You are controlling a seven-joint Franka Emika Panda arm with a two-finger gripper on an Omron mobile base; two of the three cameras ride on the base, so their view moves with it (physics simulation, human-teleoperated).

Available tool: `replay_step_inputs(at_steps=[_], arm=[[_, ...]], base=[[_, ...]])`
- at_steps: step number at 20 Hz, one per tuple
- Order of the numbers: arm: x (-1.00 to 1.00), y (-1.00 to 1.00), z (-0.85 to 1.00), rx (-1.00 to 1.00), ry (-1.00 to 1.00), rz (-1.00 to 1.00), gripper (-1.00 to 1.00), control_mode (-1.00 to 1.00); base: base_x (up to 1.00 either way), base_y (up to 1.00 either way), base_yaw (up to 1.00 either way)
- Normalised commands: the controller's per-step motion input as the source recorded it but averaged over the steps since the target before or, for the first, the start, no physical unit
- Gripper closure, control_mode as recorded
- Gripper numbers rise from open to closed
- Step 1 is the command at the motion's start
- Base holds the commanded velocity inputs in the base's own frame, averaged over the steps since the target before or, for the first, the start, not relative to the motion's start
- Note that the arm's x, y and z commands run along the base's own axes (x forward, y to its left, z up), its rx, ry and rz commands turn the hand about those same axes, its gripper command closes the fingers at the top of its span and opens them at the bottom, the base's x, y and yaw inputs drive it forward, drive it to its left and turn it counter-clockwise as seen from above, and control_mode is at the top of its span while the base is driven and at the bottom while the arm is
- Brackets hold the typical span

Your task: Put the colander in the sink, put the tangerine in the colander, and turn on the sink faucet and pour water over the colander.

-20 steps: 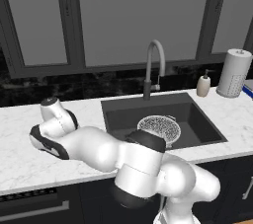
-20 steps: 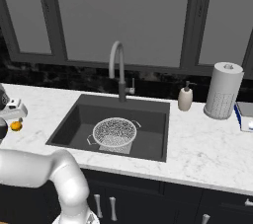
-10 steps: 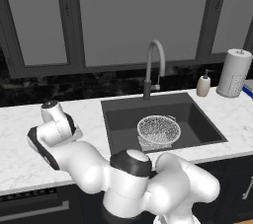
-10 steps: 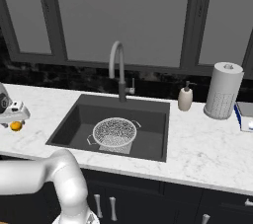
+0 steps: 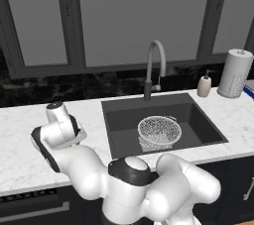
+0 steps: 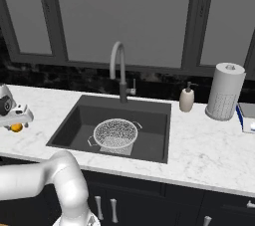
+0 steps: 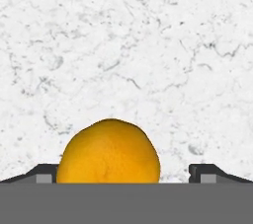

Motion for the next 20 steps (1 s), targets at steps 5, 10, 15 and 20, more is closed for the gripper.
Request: replay_step_inputs(at_steps=[5,10,15,20], arm=[[0.00,0.00,-0.10,0.00,0.00,0.00,1.00,-1.00],[0.00,0.00,0.00,0.00,0.00,0.00,1.00,-1.00],[-0.13,-0.45,0.17,0.00,0.00,-0.02,1.00,-1.00],[-0.02,-1.00,0.84,0.15,-0.08,-0.14,1.00,-1.00]], base=[[0.00,0.00,0.00],[0.00,0.00,0.00],[0.00,0.00,0.00],[0.00,0.00,0.00]])
